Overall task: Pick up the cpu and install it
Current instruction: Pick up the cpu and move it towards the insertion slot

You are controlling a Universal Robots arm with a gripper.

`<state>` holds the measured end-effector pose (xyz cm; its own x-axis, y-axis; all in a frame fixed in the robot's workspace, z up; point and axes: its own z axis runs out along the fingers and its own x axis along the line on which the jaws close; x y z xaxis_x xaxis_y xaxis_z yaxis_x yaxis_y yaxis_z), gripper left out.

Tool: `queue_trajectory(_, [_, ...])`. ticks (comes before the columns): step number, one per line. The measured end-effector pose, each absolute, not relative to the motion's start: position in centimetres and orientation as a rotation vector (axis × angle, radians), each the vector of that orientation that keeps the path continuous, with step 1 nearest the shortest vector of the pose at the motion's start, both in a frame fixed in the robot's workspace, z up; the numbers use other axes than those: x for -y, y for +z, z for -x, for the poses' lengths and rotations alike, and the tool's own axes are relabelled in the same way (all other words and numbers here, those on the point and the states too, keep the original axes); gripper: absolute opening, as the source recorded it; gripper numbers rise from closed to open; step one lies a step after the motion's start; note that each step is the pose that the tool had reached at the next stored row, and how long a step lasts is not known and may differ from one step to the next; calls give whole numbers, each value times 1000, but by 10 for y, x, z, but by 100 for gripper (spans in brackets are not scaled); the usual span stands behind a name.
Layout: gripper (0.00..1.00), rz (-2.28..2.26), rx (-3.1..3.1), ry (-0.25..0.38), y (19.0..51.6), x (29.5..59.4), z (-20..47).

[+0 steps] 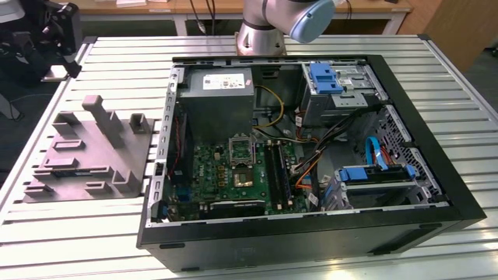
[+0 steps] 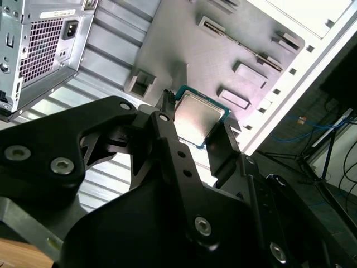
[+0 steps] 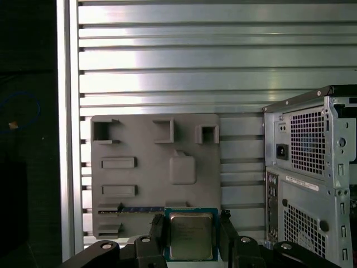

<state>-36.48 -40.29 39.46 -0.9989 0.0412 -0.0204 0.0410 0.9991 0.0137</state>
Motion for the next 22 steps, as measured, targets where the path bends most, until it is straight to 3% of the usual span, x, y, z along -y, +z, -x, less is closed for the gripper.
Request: queue_trajectory(22, [47, -64, -3120, 21, 395, 403, 351])
